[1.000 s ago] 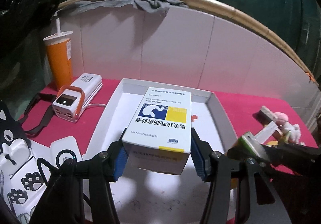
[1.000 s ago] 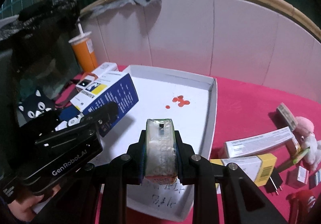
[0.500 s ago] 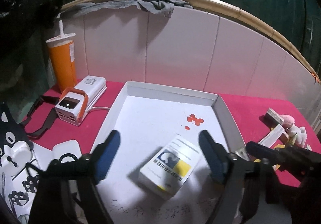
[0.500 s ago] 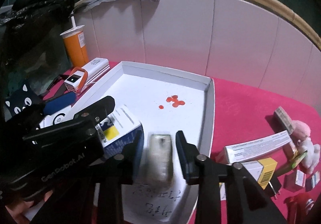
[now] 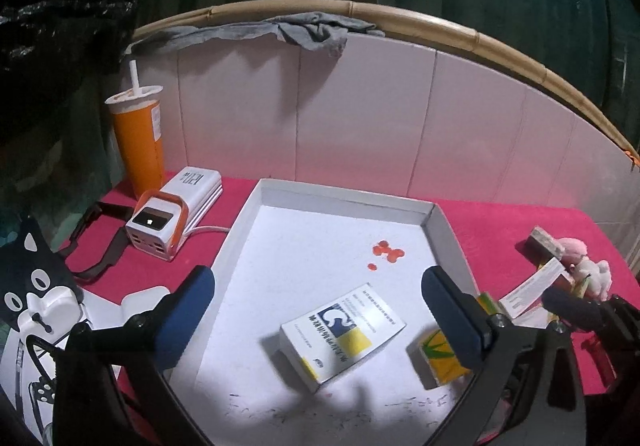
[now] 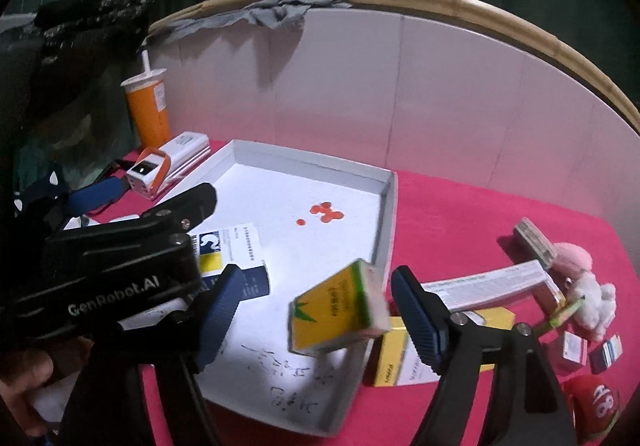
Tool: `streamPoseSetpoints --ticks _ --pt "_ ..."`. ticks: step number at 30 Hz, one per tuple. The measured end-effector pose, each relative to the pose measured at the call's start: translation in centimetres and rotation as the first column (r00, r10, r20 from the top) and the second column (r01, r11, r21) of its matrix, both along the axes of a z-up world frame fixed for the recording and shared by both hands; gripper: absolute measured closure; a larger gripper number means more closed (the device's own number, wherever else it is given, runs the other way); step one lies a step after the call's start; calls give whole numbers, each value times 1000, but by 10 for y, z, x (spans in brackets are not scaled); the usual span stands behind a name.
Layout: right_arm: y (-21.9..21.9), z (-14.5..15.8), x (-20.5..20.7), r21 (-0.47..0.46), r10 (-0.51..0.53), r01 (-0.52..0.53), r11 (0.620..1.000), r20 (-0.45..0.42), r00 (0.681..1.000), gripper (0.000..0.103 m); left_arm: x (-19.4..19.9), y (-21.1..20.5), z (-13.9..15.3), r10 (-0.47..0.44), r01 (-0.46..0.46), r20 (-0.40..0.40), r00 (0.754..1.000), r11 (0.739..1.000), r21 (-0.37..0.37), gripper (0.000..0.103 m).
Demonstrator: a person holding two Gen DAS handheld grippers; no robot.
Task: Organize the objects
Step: 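Carry both held boxes over the white tray and release them inside, then move both grippers back over the scattered objects on the table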
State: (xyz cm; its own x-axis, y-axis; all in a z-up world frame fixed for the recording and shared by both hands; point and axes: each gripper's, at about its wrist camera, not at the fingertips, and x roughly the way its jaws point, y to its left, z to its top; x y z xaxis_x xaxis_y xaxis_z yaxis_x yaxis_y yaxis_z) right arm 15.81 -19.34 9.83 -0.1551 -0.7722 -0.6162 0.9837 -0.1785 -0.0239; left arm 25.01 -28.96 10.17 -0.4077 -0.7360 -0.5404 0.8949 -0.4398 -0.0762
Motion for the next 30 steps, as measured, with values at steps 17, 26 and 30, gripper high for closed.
streamPoseSetpoints --ticks 17,26,30 --pt "121 36 -121 -158 -329 340 927 91 940 14 -47 34 7 -156 157 24 987 987 -18 0" --pt "202 25 -204 -129 -520 539 832 154 840 12 -115 69 -6 -523 526 169 835 850 33 0" --pt "232 10 -224 -101 -565 592 799 207 799 12 -150 80 -19 -654 655 251 714 750 89 0"
